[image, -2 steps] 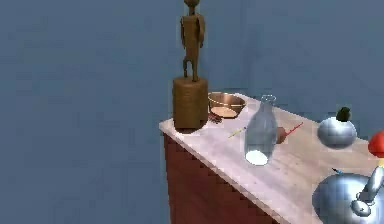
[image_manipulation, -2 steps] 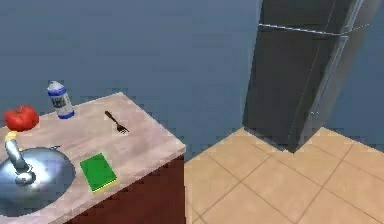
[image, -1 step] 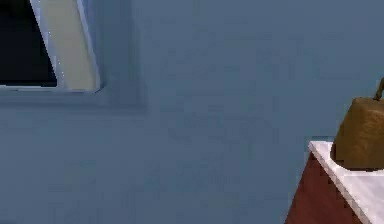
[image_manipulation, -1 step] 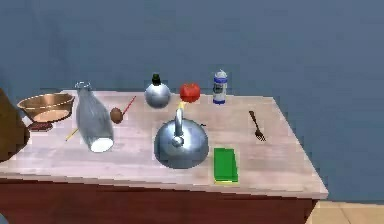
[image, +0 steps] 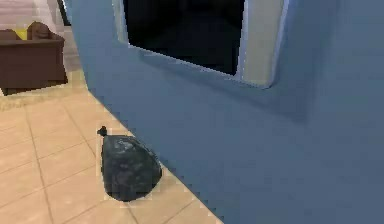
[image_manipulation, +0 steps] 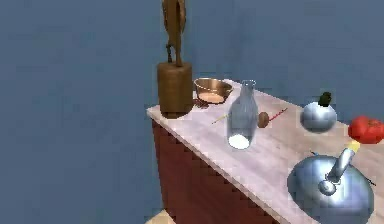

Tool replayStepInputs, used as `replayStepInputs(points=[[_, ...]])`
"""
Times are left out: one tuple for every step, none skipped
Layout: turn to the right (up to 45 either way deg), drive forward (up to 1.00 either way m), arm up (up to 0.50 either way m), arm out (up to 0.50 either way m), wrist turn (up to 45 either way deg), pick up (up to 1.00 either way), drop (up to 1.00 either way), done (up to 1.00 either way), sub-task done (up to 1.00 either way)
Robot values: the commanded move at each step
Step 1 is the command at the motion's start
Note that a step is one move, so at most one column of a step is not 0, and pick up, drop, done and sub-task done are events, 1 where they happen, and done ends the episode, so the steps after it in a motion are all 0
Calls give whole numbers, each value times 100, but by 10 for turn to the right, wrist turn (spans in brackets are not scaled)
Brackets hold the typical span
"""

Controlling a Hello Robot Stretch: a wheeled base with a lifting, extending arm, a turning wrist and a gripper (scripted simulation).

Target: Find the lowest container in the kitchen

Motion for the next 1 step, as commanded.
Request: replayStepInputs(points=[[-390, 0, 0, 0, 0, 0, 0, 0, 0]])
